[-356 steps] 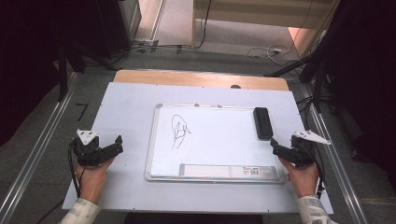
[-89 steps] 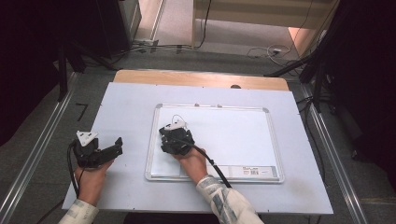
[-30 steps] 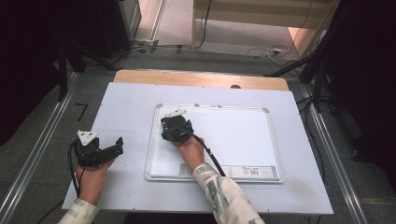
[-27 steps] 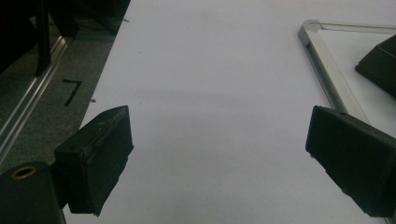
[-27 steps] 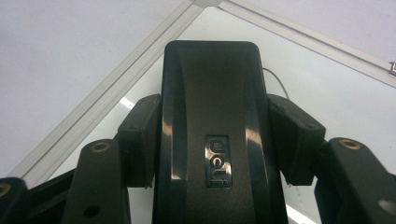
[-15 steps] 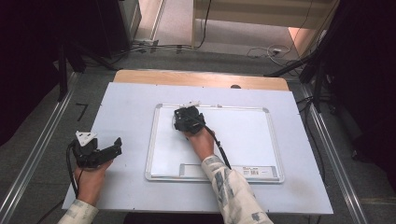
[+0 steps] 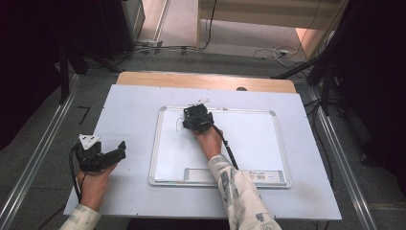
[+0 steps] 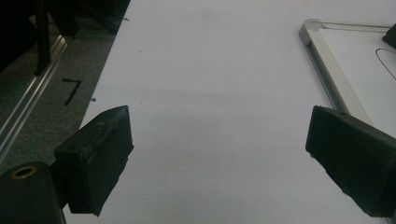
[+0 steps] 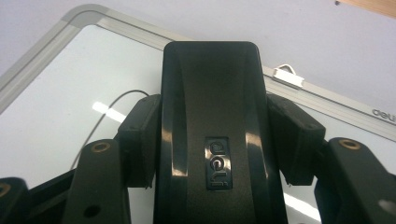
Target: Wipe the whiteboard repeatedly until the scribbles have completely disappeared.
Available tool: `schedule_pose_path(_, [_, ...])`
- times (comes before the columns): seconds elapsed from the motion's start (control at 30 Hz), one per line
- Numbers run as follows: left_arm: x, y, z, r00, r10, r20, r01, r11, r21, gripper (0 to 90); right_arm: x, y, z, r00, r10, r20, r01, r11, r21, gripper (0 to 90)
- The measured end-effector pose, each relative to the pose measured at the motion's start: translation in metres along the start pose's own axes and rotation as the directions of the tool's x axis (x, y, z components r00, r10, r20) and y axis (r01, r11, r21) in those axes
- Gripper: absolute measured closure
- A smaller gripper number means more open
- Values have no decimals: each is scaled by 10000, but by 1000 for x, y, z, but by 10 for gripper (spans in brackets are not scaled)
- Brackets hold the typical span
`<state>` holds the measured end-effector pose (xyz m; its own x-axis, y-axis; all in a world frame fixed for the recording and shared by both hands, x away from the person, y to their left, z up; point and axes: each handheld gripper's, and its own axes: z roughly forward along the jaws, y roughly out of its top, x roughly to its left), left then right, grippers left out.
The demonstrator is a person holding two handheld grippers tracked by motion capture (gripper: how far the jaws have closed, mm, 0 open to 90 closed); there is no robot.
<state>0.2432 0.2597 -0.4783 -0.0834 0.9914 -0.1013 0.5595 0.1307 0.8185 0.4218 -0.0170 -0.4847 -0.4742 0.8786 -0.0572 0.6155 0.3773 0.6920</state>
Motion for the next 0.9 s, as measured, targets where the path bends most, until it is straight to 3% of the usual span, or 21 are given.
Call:
schedule_pose_path(0.73, [0, 0, -2, 10000, -36, 51, 36, 10000, -53, 78, 58, 9, 7, 9927, -892, -814, 880, 9960, -182, 385])
schedule_pose_path(0.9, [1, 0, -3, 10000, -52, 53, 52, 10000, -51, 78, 59, 13, 11, 9912, -988, -883, 975, 9951, -188, 385])
